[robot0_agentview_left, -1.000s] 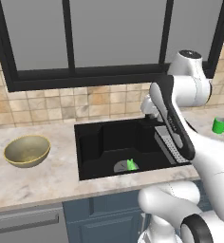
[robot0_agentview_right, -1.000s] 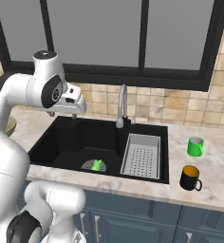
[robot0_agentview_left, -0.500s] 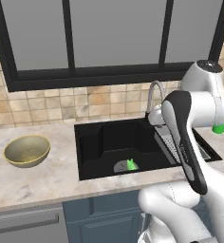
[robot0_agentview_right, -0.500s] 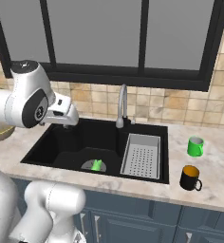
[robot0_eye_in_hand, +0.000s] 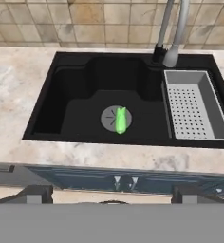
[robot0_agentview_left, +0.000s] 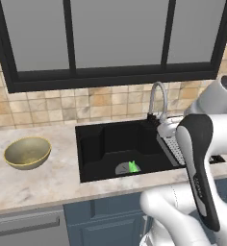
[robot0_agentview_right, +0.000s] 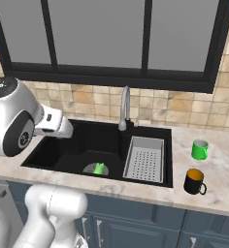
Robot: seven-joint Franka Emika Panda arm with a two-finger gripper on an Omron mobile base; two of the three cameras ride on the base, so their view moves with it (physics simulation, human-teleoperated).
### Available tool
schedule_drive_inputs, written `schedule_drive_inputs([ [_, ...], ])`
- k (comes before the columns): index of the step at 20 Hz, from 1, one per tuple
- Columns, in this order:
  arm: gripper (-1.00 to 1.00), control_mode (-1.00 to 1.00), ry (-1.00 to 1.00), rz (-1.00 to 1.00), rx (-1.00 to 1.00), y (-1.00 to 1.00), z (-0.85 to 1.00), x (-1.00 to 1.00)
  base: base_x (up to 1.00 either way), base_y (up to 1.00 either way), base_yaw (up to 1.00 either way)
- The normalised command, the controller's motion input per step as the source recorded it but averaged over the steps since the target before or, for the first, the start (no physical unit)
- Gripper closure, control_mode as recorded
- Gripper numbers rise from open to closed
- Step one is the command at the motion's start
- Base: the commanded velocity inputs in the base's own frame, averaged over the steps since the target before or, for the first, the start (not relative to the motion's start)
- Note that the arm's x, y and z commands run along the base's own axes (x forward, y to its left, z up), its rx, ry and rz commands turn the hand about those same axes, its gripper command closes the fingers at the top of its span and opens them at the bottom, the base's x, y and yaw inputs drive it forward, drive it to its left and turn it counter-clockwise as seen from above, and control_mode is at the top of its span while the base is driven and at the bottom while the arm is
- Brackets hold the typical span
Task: Clear the mugs and bowl far away from the sink.
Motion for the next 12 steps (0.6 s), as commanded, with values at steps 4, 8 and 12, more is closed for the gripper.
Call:
schedule_drive_inputs([
  [4, -1.00, 1.00, -0.02, 0.00, 0.00, -0.13, 0.19, -0.43, -0.20, -0.12, 0.00],
  [8, -1.00, 1.00, 0.00, 0.00, 0.00, 0.00, 0.00, 0.00, -0.80, -0.56, 0.02],
  [12, -1.00, 1.00, 0.00, 0.00, 0.00, 0.00, 0.00, 0.00, -0.29, -0.49, 0.00],
])
